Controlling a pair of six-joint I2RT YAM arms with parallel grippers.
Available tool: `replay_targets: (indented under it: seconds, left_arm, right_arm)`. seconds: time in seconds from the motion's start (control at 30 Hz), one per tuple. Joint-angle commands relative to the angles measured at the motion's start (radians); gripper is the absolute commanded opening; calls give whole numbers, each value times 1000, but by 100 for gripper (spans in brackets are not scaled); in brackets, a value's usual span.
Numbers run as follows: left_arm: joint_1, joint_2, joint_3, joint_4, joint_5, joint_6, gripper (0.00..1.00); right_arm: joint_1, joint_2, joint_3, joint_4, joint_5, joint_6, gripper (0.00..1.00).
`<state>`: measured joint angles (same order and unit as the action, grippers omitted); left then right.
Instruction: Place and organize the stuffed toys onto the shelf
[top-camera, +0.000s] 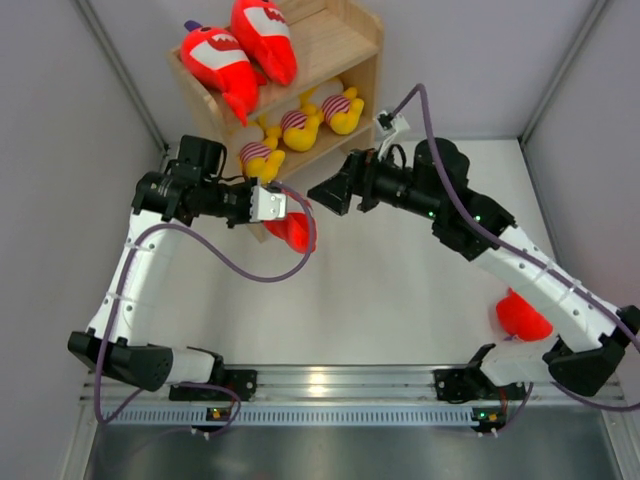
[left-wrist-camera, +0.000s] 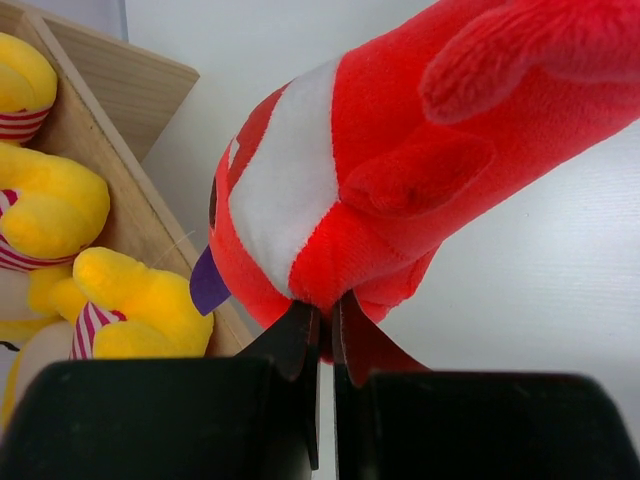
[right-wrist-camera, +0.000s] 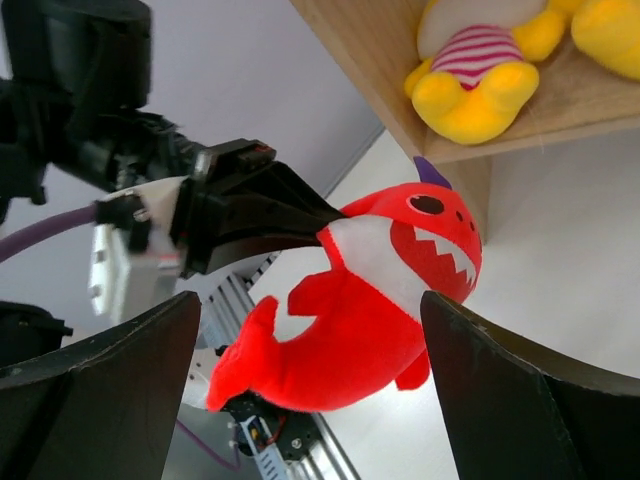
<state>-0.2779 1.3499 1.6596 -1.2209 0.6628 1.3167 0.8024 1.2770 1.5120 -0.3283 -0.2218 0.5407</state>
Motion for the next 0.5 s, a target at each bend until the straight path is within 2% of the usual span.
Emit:
replay_targets:
  seconds: [0.0,0.33,0.4,0.47]
  left_arm:
    - [-4,-44,14,14,14,46,0]
    - [-6,-63,5,14,6,27,0]
    - [-6,-66,-3,15,1,32,0]
    - [-6,-64,-7,15,0,36,0]
  right_arm:
    - [14,80,-29,90,8,157,92]
    - [70,173,-154,230,-28,286,93]
    - [78,185,-180,283,-60,329,91]
    - [83,200,-208,409,-155,364,84]
